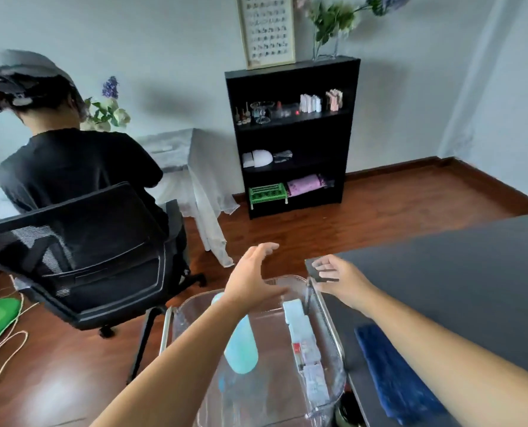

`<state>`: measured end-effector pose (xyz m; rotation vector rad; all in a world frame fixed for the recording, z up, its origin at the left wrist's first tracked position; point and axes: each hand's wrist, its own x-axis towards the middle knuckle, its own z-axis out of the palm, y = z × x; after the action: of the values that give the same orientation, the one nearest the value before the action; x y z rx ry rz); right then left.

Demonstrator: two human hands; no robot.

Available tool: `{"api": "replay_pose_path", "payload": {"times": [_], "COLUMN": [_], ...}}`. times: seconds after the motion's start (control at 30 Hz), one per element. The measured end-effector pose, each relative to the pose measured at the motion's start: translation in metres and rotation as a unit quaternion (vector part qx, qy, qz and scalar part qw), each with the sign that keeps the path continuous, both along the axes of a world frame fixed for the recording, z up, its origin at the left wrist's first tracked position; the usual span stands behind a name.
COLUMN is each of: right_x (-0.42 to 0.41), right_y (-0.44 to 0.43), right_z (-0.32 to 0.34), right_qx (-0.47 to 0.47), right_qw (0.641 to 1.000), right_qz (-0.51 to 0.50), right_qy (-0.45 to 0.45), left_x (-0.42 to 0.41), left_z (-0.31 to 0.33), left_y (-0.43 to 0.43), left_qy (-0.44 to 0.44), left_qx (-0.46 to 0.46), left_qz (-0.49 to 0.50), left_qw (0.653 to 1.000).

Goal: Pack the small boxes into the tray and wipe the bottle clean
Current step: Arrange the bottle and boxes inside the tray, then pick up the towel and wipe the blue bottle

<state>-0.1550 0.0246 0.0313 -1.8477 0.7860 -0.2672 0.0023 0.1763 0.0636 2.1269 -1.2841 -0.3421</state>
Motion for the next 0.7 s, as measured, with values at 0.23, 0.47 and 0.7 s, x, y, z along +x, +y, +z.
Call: {"api": "replay_pose_path", "payload": {"times": [0.23, 0.47, 0.7], "right_x": [-0.126, -0.188, -0.176], "right_y": [-0.039, -0.025, -0.005], "right_z": [-0.025, -0.065, -0.088], "right_qx": [-0.004, -0.045, -0.140], "right_qw": [0.989, 0.968, 0.944], "right_qz": [-0.122, -0.126, -0.100], "right_qy": [0.087, 0.214, 0.282], "left_x": [-0.087, -0.150, -0.161], "left_z": [-0.044, -0.099, -0.121], "left_y": [-0.101, -0.122, -0.115], "left_qy": [-0.015, -0.096, -0.057], "left_qx": [0.122, 0.268, 0.292], "left_qz": [-0.183, -0.248, -0.192], "left_qw": [0.975, 0.926, 0.935]}}
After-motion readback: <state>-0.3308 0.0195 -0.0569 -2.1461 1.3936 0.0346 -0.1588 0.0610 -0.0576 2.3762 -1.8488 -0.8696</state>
